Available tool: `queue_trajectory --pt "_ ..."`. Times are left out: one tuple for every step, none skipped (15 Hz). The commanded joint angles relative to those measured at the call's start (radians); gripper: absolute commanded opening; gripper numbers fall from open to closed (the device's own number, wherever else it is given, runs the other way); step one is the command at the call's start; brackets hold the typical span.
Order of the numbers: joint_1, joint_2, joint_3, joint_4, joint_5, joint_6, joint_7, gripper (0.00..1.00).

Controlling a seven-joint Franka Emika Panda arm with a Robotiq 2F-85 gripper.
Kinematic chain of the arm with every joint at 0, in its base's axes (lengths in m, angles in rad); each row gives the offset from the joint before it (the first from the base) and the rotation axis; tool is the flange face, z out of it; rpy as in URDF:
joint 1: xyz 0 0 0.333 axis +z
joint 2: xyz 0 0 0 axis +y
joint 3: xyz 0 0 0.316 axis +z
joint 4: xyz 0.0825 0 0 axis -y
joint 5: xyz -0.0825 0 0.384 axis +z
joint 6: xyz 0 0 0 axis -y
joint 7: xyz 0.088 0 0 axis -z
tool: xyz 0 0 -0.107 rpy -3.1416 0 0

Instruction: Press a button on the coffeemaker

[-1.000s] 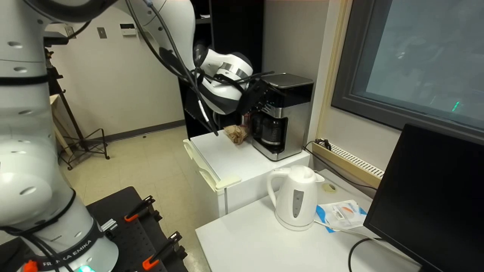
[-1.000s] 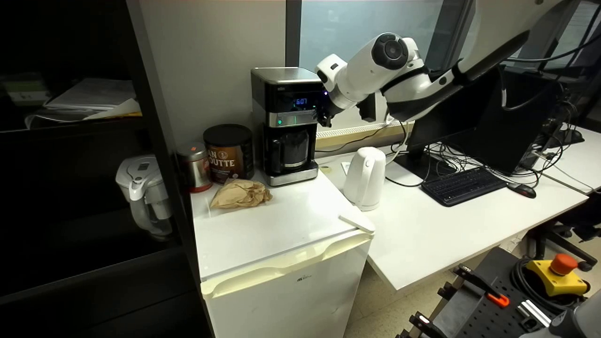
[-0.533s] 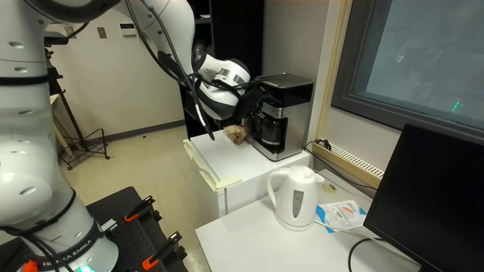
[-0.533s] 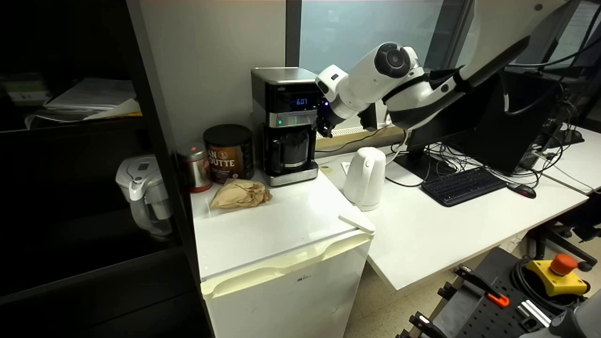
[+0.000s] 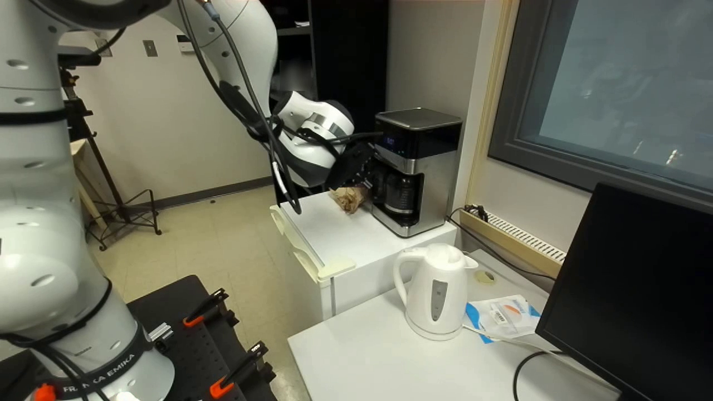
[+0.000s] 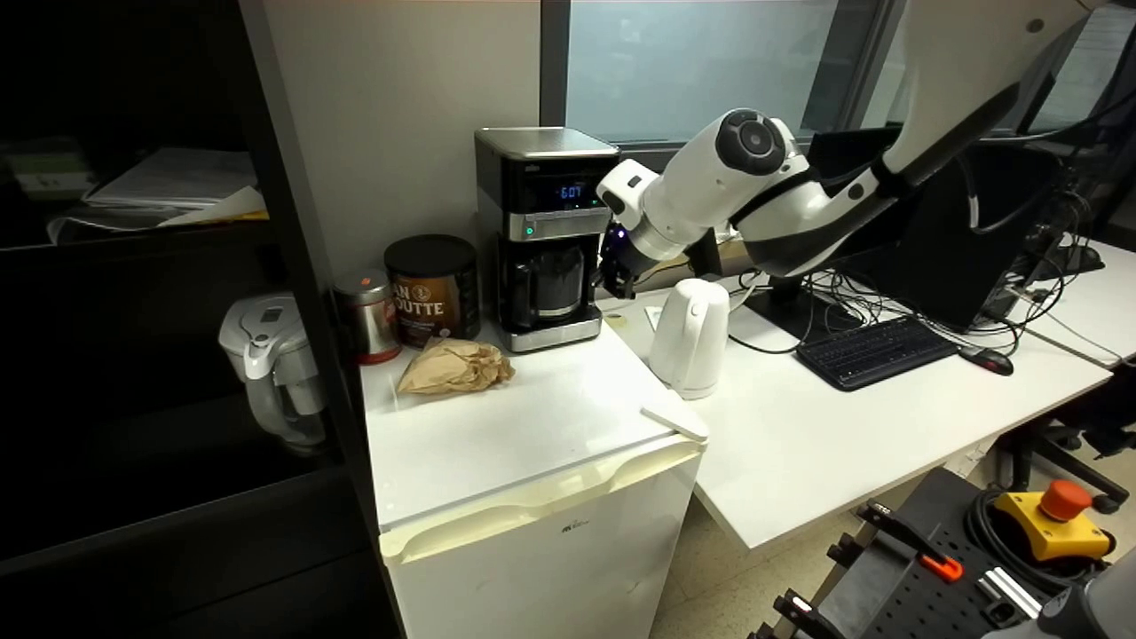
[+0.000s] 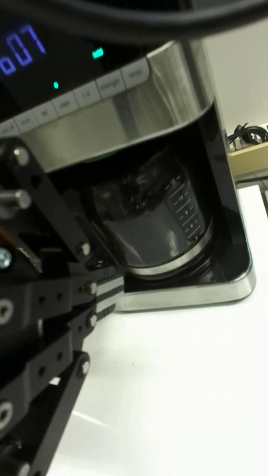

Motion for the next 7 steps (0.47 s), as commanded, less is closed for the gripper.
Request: queue_trajectory --pt "-0.008 -0.056 0.011 -0.137 0.159 0.046 -0.138 0.0" --pt "-0.004 -0.059 0.012 -0.168 0.226 0.051 -0.182 0.0" --pt "-0.019 -0.063 0.028 -0.208 0.298 0.064 -0.238 0.0" --pt "-0.028 -0.067 0.042 -0.244 0.375 0.067 -0.295 0.0" --pt "-0.036 -0.074 0.061 -0.275 0.441 0.066 -0.34 0.0" --pt "-0.051 -0.078 0.086 -0.305 0.517 0.064 -0.396 0.0" --pt "-0.064 -0.085 0.111 -0.33 0.581 0.06 -0.439 0.0"
